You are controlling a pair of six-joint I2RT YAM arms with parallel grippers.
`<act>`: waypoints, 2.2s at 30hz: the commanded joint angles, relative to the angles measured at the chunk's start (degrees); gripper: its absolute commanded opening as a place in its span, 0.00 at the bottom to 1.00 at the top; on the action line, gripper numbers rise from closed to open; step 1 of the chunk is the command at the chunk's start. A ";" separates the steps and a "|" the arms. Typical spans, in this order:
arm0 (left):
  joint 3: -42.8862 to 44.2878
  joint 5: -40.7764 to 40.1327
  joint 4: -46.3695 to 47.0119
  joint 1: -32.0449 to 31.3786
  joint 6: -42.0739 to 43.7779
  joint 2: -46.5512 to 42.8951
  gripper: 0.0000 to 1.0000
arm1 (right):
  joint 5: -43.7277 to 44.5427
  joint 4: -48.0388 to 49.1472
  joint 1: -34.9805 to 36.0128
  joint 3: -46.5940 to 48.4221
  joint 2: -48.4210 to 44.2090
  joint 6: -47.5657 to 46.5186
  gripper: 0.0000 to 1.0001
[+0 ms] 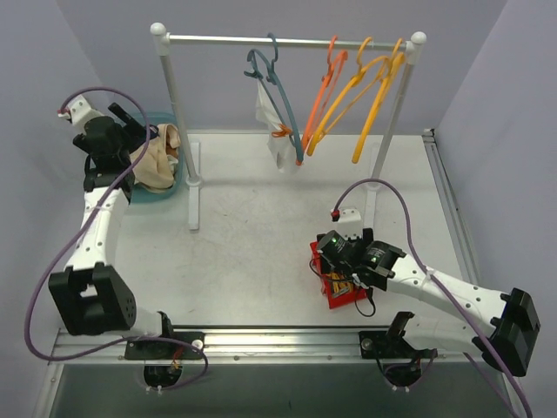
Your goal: Remove the underwear clipped to the hanger
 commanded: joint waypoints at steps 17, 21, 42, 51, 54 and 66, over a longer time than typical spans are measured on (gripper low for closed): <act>-18.29 14.97 -23.01 -11.39 -6.65 -39.25 0.94 | -9.89 0.61 6.50 24.47 -11.05 -19.36 0.64; -20.66 16.03 -25.38 -11.48 -5.68 -42.68 0.94 | -3.38 6.37 6.58 36.46 -3.73 -26.29 0.78; -28.49 22.35 -28.29 -11.57 -4.10 -48.22 0.94 | -21.73 19.77 -11.16 67.23 25.98 -37.82 0.88; -29.37 22.80 -28.91 -11.57 -3.83 -49.11 0.94 | -31.84 11.60 -15.65 75.34 33.81 -34.57 0.81; -29.46 22.97 -28.56 -11.57 -3.92 -48.93 0.94 | -31.67 11.07 -15.83 71.65 32.58 -33.96 0.77; -29.46 22.97 -28.64 -11.48 -3.92 -48.84 0.94 | -29.83 8.61 -17.67 58.90 26.52 -32.37 0.68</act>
